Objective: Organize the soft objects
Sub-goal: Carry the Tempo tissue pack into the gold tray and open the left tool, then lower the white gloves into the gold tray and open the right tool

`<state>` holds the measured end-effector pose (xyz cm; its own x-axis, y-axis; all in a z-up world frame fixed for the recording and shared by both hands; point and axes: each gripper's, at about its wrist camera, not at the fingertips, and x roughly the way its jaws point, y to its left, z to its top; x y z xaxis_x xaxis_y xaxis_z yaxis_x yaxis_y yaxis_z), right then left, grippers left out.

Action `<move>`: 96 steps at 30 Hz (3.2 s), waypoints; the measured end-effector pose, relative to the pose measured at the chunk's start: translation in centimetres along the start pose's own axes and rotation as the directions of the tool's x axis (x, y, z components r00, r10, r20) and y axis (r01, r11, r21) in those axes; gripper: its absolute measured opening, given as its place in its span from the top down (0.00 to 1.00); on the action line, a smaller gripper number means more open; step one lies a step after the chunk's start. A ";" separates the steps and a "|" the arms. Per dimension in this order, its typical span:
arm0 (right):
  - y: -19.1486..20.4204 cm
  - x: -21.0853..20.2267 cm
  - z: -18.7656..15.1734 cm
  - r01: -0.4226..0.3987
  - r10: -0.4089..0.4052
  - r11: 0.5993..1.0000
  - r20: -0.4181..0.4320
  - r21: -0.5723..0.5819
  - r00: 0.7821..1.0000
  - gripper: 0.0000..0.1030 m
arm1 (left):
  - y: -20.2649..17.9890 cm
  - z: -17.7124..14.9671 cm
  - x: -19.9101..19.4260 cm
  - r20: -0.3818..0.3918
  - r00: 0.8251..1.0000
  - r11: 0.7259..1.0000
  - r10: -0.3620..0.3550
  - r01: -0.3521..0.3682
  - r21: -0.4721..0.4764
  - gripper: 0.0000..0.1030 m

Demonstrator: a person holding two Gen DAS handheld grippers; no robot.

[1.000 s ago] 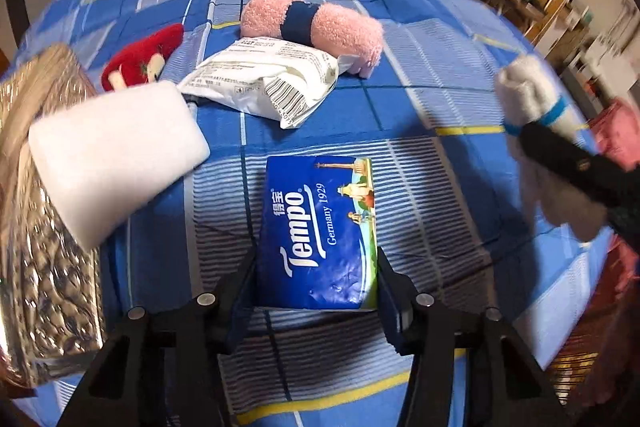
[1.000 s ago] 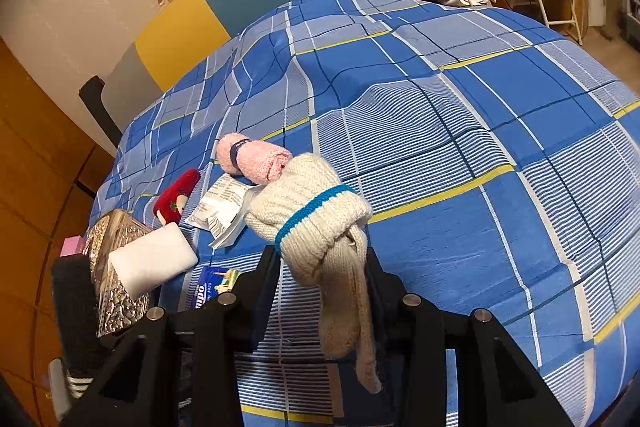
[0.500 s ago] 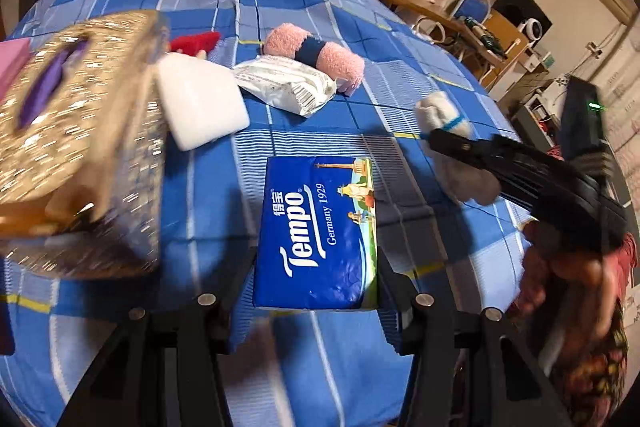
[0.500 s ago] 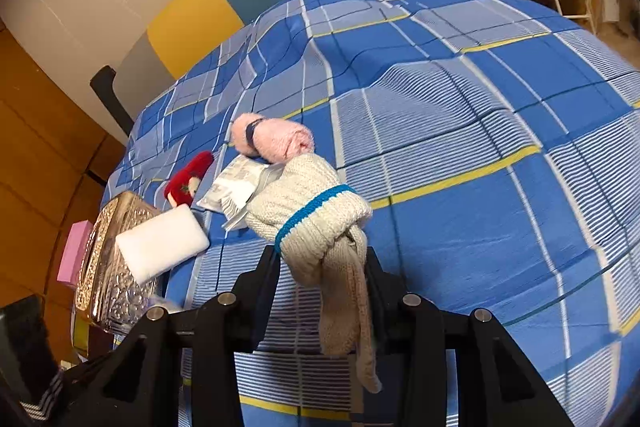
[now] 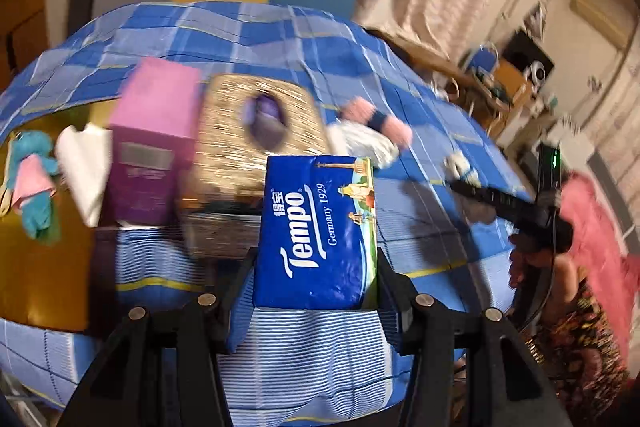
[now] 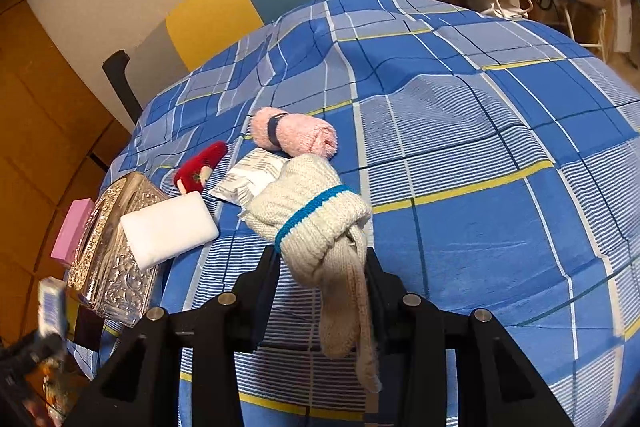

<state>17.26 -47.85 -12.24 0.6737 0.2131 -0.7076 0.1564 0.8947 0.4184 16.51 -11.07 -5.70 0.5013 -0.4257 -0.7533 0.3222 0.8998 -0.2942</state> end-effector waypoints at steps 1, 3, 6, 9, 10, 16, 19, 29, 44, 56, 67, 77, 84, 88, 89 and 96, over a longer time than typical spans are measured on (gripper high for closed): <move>0.1 0.0 0.0 -0.001 0.001 1.000 0.002 -0.001 1.000 0.60 | 0.9 0.0 -0.5 0.006 1.000 1.000 0.013 -0.013 -0.011 0.49; 0.5 -0.1 -0.3 0.009 -0.009 1.000 0.006 -0.011 1.000 0.60 | 2.8 0.1 -1.4 0.020 1.000 0.999 0.022 -0.021 -0.048 0.49; 1.0 -0.1 -0.7 0.016 -0.016 1.000 0.007 -0.027 1.000 0.60 | 5.8 0.1 -2.5 0.035 0.999 0.994 0.039 -0.035 -0.107 0.49; 1.8 -0.5 -1.4 0.016 -0.016 0.999 0.017 -0.045 1.000 0.60 | 8.9 -0.2 -3.1 0.043 0.997 0.985 0.063 -0.055 -0.162 0.49; 2.0 -0.6 -1.6 0.018 -0.017 0.999 0.021 -0.049 1.000 0.60 | 9.7 -0.2 -3.2 0.044 0.996 0.982 0.073 -0.064 -0.175 0.49; 3.3 -1.5 -3.2 0.002 -0.001 0.999 0.020 -0.032 1.000 0.60 | 16.0 -0.5 -4.5 0.042 0.988 0.959 0.152 -0.137 -0.248 0.49; 3.9 -1.9 -3.9 0.000 0.001 1.000 0.020 -0.025 1.000 0.60 | 19.2 -0.6 -4.7 0.016 0.980 0.941 0.200 -0.188 -0.280 0.49; 6.2 -4.2 -6.1 -0.011 0.010 1.000 0.037 0.020 0.999 0.60 | 28.9 -0.5 -3.3 -0.129 0.930 0.889 0.345 -0.368 -0.274 0.49; 12.9 -7.5 -7.2 -0.063 0.065 0.998 0.093 -0.027 0.993 0.60 | 32.1 -1.5 -5.3 -0.095 0.881 0.835 0.463 -0.469 -0.287 0.42; 24.7 -6.7 -7.5 -0.254 0.266 0.945 0.029 -0.206 0.964 0.60 | 27.4 -7.6 -10.1 0.149 0.931 0.863 0.334 -0.239 -0.445 0.42; 36.3 -0.1 -9.7 -0.390 0.350 0.865 -0.176 -0.314 0.920 0.60 | 25.7 -8.3 -12.4 0.218 0.913 0.867 0.346 -0.223 -0.445 0.42; 45.6 9.8 -13.4 -0.439 0.303 0.840 -0.397 -0.317 0.866 0.60 | 26.3 -9.8 -14.1 0.221 0.888 0.838 0.404 -0.262 -0.479 0.42; 49.2 15.4 -14.5 -0.418 0.248 0.862 -0.481 -0.286 0.841 0.59 | 27.7 -10.0 -14.8 0.219 0.873 0.808 0.435 -0.272 -0.522 0.42; 50.4 18.4 -14.3 -0.387 0.209 0.880 -0.508 -0.275 0.836 0.58 | 28.6 -10.1 -15.3 0.222 0.865 0.792 0.449 -0.270 -0.548 0.42; 50.3 18.9 -14.1 -0.376 0.197 0.884 -0.510 -0.277 0.838 0.58 | 28.7 -10.1 -15.4 0.220 0.866 0.788 0.449 -0.268 -0.554 0.42; 50.2 21.4 -12.3 -0.269 0.120 0.916 -0.436 -0.299 0.892 0.48 | 28.9 -10.2 -15.1 0.209 0.870 0.783 0.446 -0.266 -0.562 0.42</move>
<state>30.71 6.47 -13.38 0.3052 0.4685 -0.8291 -0.2537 0.8792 0.4034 10.07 22.31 -8.86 0.7478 0.0109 -0.6638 -0.3327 0.8714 -0.3605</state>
